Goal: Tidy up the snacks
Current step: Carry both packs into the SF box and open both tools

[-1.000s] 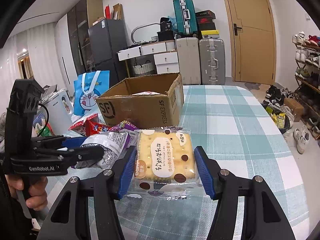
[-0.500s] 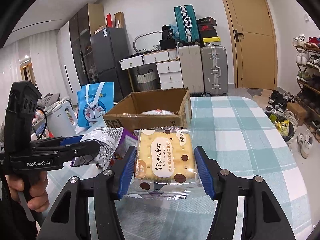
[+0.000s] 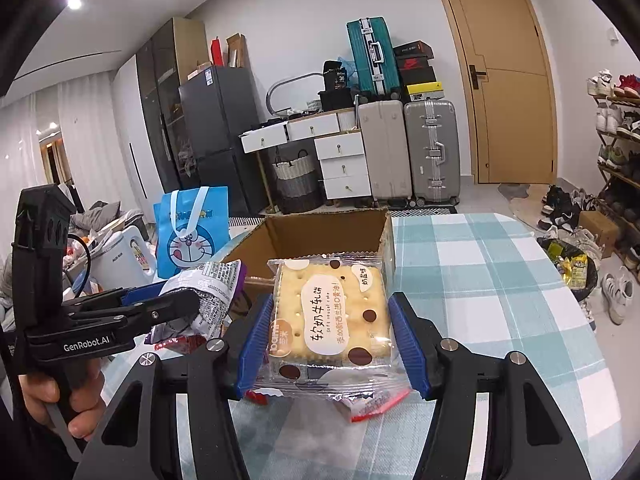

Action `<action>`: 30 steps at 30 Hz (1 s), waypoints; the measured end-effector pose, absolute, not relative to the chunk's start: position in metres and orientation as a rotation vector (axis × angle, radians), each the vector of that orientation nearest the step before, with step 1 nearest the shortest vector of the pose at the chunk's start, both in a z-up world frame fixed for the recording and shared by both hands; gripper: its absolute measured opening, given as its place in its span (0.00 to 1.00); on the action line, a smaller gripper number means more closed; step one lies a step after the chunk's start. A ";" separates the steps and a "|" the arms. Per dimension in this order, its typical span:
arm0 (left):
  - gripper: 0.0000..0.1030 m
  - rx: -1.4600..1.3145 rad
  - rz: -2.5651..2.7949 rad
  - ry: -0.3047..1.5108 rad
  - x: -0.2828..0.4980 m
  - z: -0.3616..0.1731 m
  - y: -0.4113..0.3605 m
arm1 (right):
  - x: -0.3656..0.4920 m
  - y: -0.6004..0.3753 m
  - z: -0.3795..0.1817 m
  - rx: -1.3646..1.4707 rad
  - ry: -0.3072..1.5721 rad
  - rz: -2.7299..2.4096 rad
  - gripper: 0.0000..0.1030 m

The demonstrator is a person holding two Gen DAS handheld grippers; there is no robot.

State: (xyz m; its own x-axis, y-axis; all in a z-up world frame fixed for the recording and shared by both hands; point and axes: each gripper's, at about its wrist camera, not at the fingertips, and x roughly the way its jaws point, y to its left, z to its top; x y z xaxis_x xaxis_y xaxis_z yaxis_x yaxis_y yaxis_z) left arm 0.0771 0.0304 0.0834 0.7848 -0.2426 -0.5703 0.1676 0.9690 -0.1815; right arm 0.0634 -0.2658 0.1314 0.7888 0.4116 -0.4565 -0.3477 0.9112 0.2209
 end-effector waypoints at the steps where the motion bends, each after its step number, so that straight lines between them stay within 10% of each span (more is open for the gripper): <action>1: 0.51 -0.124 -0.217 0.629 0.079 0.085 0.032 | 0.066 -0.265 0.132 0.131 0.520 0.411 0.58; 30: 0.51 -0.060 -0.111 0.614 0.186 0.084 0.010 | 0.147 -0.229 0.121 0.157 0.573 0.443 0.58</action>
